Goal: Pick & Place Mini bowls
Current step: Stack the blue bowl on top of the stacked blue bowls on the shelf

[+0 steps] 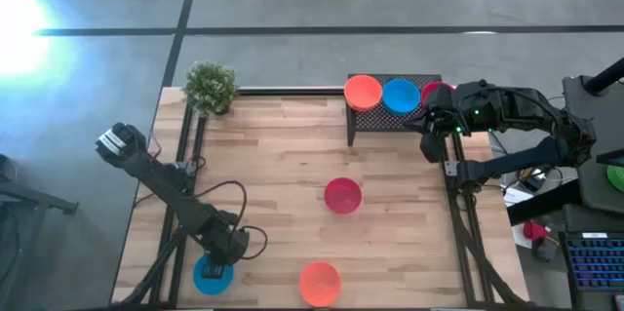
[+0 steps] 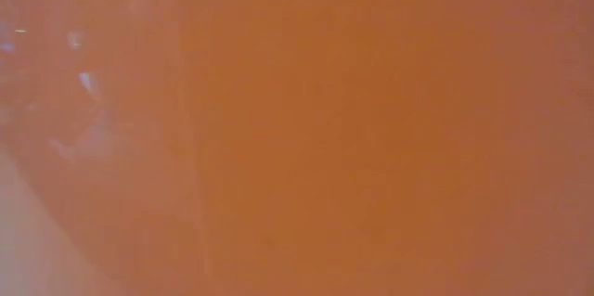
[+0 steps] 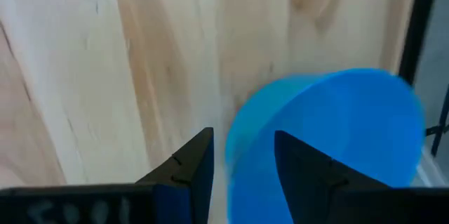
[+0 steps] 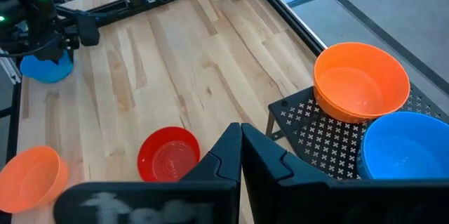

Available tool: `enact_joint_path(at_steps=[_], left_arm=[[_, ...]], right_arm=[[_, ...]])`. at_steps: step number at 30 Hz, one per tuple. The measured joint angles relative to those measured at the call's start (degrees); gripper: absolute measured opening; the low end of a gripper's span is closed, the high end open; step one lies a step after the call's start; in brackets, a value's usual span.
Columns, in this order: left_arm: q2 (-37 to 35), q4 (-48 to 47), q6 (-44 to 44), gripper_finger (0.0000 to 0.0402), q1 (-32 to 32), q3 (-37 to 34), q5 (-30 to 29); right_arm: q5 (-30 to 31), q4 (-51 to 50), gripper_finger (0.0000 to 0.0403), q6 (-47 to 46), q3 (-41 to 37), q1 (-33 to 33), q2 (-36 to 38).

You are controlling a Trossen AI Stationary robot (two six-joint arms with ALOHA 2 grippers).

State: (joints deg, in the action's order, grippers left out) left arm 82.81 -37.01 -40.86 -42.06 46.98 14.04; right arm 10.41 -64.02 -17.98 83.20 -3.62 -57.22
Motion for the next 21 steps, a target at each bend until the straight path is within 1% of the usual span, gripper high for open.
enact_joint_path(at_steps=[4, 6, 9, 15, 21], left_arm=[[0.0, 0.2, -0.3, 0.0142, 0.0, -1.3, 0.0], [0.0, 0.3, 0.0, 0.0135, 0.0, -1.6, -0.5], [0.0, 0.6, 0.8, 0.0108, 0.0, -2.0, -0.6], [0.1, 0.5, -0.5, 0.0013, 0.1, -2.0, -0.4], [-0.4, 0.4, -3.6, 0.0003, 1.3, -0.2, -0.6]], right_arm=[[0.0, 0.0, 0.0008, 0.0, 0.0, 0.0, 0.0], [0.0, 0.0, 0.0008, 0.0, 0.0, 0.0, 0.0], [0.0, 0.0, 0.0008, 0.0, 0.0, 0.0, 0.0], [0.0, 0.0, 0.0008, 0.0, 0.0, 0.0, 0.0], [0.1, 0.1, 0.0008, 0.0, 0.0, 0.0, 0.0]])
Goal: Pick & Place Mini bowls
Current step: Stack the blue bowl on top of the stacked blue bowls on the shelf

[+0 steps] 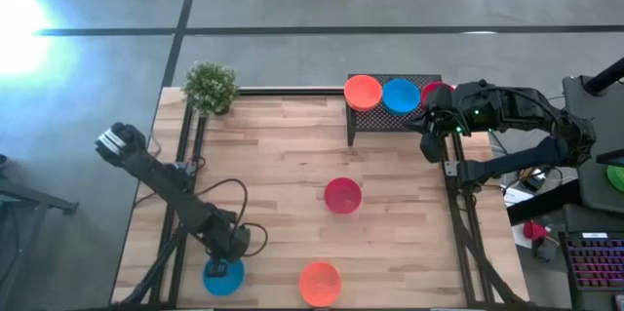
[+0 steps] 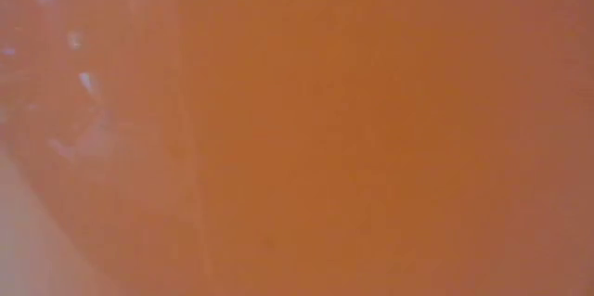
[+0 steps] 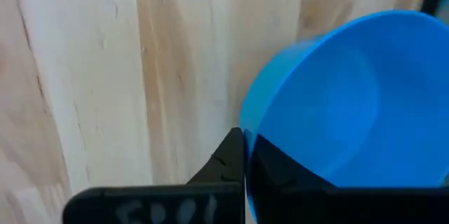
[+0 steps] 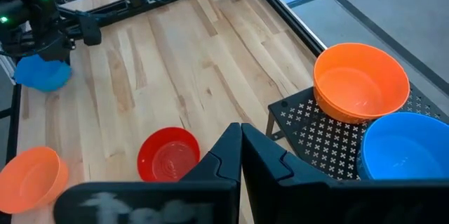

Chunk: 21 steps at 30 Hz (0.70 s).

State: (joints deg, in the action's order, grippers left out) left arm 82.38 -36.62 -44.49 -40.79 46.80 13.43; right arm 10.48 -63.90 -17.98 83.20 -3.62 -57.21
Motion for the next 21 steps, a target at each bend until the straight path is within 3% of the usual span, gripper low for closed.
enact_joint_path(at_steps=[5, 14, 17, 21], left_arm=[[-2.9, -4.2, -1.7, 0.0002, 2.8, 3.8, -4.0], [-12.7, -16.2, -2.6, 0.0001, 13.5, 11.7, -31.0], [-15.3, -16.6, -1.8, 0.0001, 18.0, 13.4, -42.8], [-16.3, -16.5, 1.7, 0.0, 24.4, 16.3, -53.7]], right_arm=[[0.1, 0.0, 0.0008, 0.0, 0.0, 0.0, 0.0], [0.2, 0.9, 0.0008, 2.9, -0.1, 0.0, -0.5], [0.5, 1.3, 0.0008, 4.7, -0.1, 0.0, -0.8], [3.9, 3.6, 0.0008, 9.0, -0.2, 0.0, -2.0]])
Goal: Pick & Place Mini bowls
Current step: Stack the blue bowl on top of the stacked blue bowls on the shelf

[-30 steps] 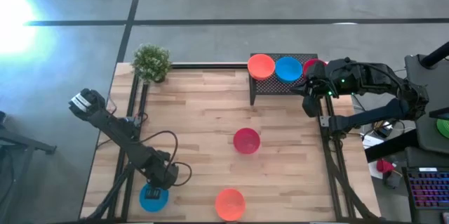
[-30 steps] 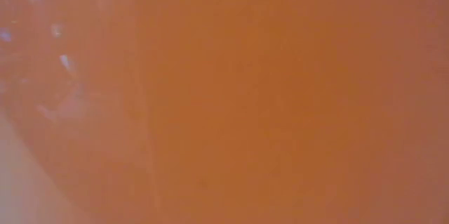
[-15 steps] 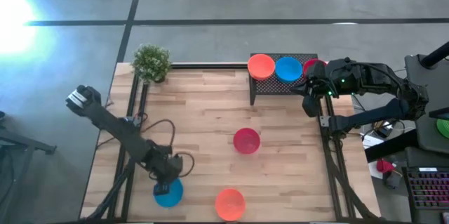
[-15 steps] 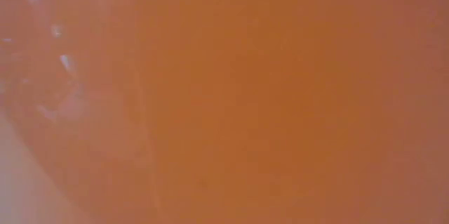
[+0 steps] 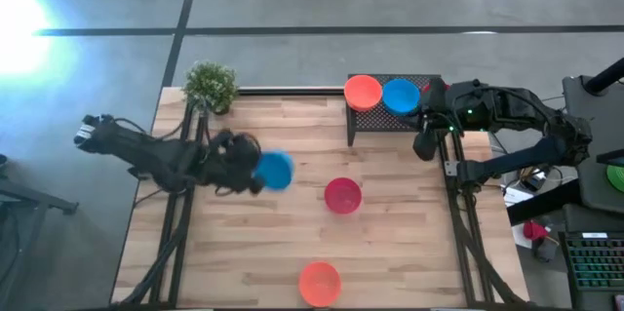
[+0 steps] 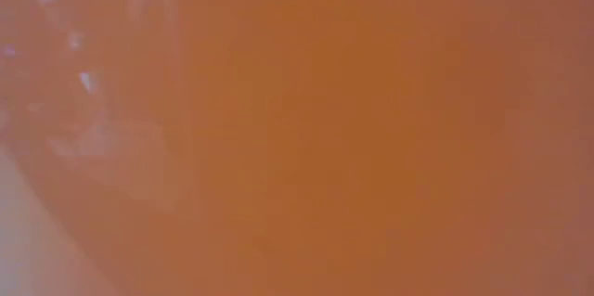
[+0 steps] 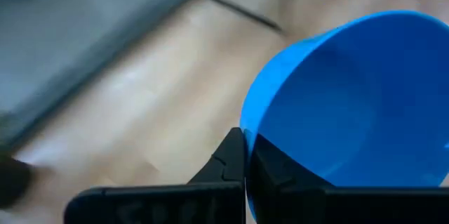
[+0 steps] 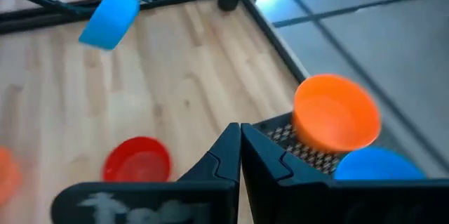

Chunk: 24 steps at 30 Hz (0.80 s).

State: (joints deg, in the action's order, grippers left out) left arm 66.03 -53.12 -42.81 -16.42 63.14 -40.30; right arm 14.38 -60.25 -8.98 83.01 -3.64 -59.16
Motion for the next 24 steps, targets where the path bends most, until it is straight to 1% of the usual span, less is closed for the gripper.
enact_joint_path(at_steps=[3, 6, 10, 14, 20, 24], left_arm=[[1.6, 1.7, 1.5, 0.0, 4.5, 2.3, -7.9], [4.0, 4.9, 3.5, 0.0, 8.3, 4.6, -14.8], [8.1, 12.6, 9.4, 0.0, 11.5, 7.5, -22.8], [13.0, 20.5, 20.3, 0.0, 12.6, 10.2, -28.2], [18.0, 28.1, 30.5, 0.0, 12.9, 13.5, -37.3], [20.1, 29.5, 34.3, 0.0, 13.0, 15.2, -38.2]], right_arm=[[2.4, 2.3, 0.0008, 4.3, -0.2, 0.0, -1.5], [2.7, 4.9, 0.0008, 9.2, -0.3, 0.0, -3.4], [2.7, 9.4, 0.0008, 15.3, -0.9, 0.0, -6.1], [2.7, 16.5, 0.0008, 20.1, -2.8, 0.0, -8.3], [3.8, 30.2, 0.0008, 25.8, -8.9, 0.2, -9.5], [3.7, 39.8, 0.0008, 31.4, -12.6, 0.7, -9.5]])
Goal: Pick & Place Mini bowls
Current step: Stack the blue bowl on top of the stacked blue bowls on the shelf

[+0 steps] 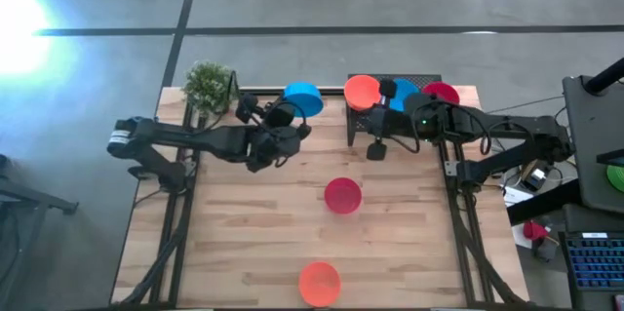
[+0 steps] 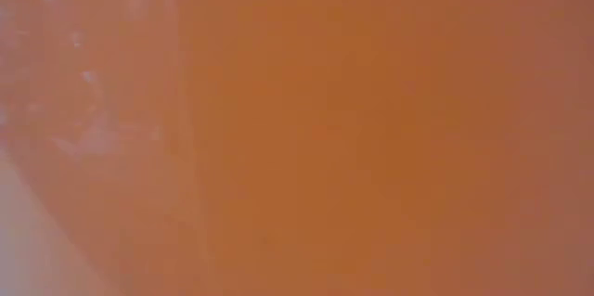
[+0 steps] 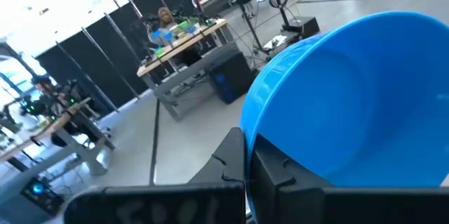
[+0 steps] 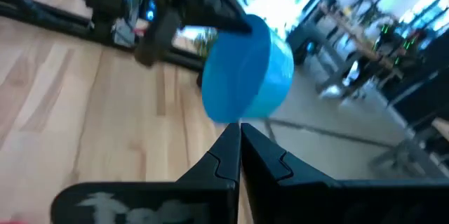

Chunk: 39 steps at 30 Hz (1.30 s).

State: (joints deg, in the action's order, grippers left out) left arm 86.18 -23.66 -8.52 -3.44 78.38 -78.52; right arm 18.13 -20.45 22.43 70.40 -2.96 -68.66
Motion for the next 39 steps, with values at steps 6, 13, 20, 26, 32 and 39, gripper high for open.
enact_joint_path(at_steps=[6, 13, 20, 26, 32, 39], left_arm=[[1.7, 1.5, 2.6, 0.0, 0.1, 1.1, 0.4], [2.0, 5.8, 5.9, 0.0, 0.2, 1.1, 2.0], [2.0, 7.5, 7.0, 0.0, 0.2, 1.1, 4.9], [2.1, 7.5, 7.0, 0.0, 0.2, 1.1, 5.7], [2.1, 7.6, 7.4, 0.0, -0.1, 1.1, 5.8], [2.1, 7.7, 7.3, 0.0, -0.2, 1.1, 8.1]], right_arm=[[0.1, 3.8, 0.0009, 0.2, -1.3, -0.1, 0.0], [0.1, 6.0, 0.004, 0.3, -1.4, 0.0, -1.9], [8.4, 10.3, 0.0099, -0.3, -1.4, 0.0, -7.2], [12.5, 17.1, 0.0136, 2.0, -1.4, 0.0, -11.3], [19.1, 19.1, 0.0154, 1.3, -1.4, -0.1, -13.7], [22.6, 20.0, 0.0151, 1.1, -1.4, -0.4, -14.5]])
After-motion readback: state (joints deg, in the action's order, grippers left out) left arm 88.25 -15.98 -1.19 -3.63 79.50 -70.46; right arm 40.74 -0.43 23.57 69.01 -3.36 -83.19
